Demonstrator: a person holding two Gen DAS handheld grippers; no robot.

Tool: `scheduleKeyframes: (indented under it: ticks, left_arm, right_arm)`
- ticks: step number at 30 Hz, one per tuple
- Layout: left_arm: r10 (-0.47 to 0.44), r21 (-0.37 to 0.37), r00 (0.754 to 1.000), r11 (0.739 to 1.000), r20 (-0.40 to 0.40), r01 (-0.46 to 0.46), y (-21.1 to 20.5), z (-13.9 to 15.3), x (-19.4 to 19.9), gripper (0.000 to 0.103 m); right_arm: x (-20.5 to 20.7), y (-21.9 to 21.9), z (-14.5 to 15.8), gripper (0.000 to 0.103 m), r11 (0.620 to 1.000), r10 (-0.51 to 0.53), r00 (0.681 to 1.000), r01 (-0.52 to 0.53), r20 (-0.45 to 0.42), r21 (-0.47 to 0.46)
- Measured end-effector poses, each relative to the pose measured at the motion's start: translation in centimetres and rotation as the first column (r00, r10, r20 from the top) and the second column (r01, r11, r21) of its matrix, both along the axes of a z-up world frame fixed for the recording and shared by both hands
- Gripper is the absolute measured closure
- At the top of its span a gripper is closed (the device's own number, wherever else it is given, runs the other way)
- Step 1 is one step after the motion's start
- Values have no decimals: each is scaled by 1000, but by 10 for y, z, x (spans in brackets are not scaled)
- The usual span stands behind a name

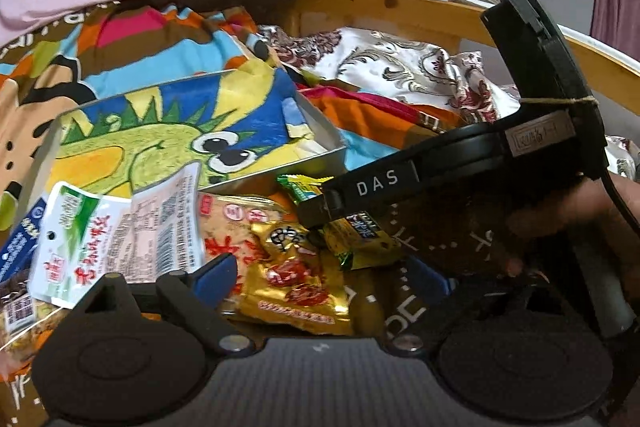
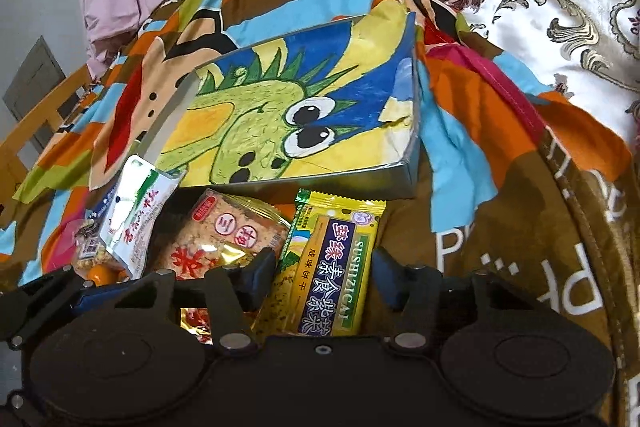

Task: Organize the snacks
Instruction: 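Grasp the gold duck-snack packet with the left tool while the right tool holds its packet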

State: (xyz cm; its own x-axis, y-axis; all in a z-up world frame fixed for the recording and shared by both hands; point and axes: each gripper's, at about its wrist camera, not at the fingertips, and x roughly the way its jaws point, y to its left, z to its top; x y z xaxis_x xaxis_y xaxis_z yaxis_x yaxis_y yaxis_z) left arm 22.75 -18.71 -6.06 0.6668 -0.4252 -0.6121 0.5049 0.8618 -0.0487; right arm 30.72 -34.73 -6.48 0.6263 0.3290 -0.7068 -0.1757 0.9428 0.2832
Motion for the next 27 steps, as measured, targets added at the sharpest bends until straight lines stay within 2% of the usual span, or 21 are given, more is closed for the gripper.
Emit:
scheduleKeyframes:
  ticks: [2, 6, 14, 19, 27]
  left_arm:
    - [-8, 8, 1000, 1000, -12, 8, -3, -1, 3, 10]
    - [-17, 93, 999, 995, -33, 20, -12, -4, 13, 15]
    - [-27, 184, 997, 982, -78, 41, -29, -6, 32, 13]
    - [-72, 184, 990, 978, -119, 93, -32, -5, 45, 5]
    - [-125, 149, 980, 978, -156, 148, -23, -3, 59, 4]
  right_arm:
    - [-2, -1, 2, 50, 999, 6, 1000, -5, 12, -37]
    - [-5, -8, 6, 50, 993, 11, 999, -6, 35, -117]
    - [-8, -30, 5, 50, 999, -1, 1000, 2, 15, -50]
    - [-8, -32, 5, 50, 999, 0, 1000, 1, 14, -36]
    - [-8, -33, 5, 49, 999, -1, 1000, 1, 10, -32]
